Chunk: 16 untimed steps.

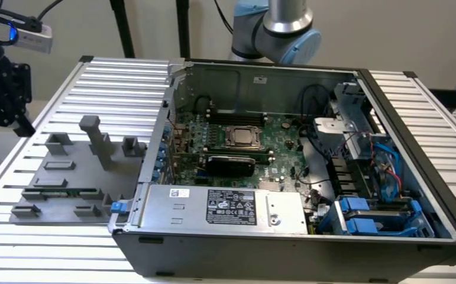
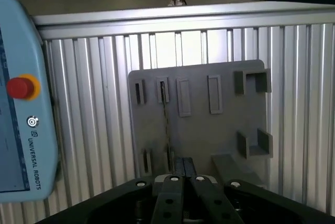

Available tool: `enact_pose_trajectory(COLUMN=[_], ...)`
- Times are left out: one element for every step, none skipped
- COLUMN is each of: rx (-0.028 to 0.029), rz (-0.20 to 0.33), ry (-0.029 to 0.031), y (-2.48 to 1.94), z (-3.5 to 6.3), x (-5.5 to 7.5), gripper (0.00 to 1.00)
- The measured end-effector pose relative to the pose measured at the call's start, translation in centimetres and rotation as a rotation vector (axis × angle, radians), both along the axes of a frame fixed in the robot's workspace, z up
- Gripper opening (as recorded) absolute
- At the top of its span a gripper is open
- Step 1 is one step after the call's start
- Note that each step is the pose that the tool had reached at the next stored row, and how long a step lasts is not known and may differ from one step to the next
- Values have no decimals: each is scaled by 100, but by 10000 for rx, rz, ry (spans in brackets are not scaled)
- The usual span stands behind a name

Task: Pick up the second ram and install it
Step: 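Pick up the second ram and move it above second insertion slot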

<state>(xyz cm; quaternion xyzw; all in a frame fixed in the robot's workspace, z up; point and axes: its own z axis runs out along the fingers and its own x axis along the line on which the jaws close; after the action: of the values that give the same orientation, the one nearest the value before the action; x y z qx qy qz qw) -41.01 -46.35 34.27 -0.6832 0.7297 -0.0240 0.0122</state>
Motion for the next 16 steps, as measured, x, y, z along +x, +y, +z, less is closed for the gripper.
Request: enact_pose_trajectory(rx=[-13, -24, -33, -42, -49, -55, -61, -66, -70, -75, -84, -87, -89, -90, -91, -93], rz=[20, 43, 65, 89, 110, 130, 143, 153, 155, 156, 157, 156, 155, 157, 157, 157], ry=[0, -1, 0, 1, 0, 0, -1, -1, -3, -5, -7, -8, -9, -8, -17, -23], y=[-3, -8, -13, -19, -23, -28, -36, -52, -73, -94, -102, -105, -107, -119, -135, -150], z=[-1, -3, -5, -6, -7, -10, -12, -14, -18, -19, -21, -21, -22, -23, -25, -27], x=[0, 1, 2, 2, 2, 2, 2, 2, 2, 2, 2, 2, 2, 2, 2, 2], gripper=[11, 11, 11, 11, 11, 11, 11, 11, 11, 11, 11, 11, 11, 11, 11, 11])
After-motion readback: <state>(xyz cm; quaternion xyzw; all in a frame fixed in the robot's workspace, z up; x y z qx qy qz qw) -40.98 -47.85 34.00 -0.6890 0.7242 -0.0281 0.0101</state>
